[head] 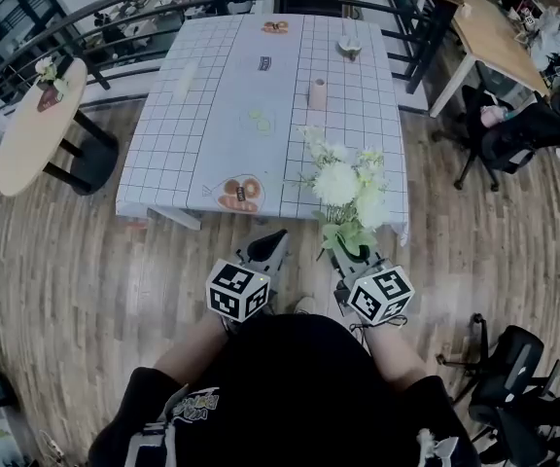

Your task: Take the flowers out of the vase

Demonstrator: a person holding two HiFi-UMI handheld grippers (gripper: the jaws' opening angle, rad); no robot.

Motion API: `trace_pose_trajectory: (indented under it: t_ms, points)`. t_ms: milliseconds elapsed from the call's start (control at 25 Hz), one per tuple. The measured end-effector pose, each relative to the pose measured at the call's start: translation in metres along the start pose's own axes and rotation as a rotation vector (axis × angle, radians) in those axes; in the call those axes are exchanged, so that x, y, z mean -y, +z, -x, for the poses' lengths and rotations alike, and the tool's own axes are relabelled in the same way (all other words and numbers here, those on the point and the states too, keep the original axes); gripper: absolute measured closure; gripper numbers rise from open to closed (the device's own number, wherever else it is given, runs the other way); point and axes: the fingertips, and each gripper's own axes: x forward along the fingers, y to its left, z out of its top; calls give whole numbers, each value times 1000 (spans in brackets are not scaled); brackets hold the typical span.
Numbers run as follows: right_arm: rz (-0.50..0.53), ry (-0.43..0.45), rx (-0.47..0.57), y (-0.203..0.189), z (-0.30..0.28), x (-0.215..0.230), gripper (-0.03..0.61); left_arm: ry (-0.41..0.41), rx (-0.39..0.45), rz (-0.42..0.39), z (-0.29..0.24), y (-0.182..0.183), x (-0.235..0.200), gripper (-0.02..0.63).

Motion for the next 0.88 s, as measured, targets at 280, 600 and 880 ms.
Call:
trace_pose_trajectory:
  t_ms: [280,600,880]
  points:
    - [-13,1,1,-3,1,-1,518,-9,-11,-7,-2,-1,3,606]
    - [-20,-2,2,-2,-5,0,518,-3,-13,-8,0,1,-3,606]
    - [-17,2,-2,-2,-11,-1,518,2,-10,-3,0,3,-10,606]
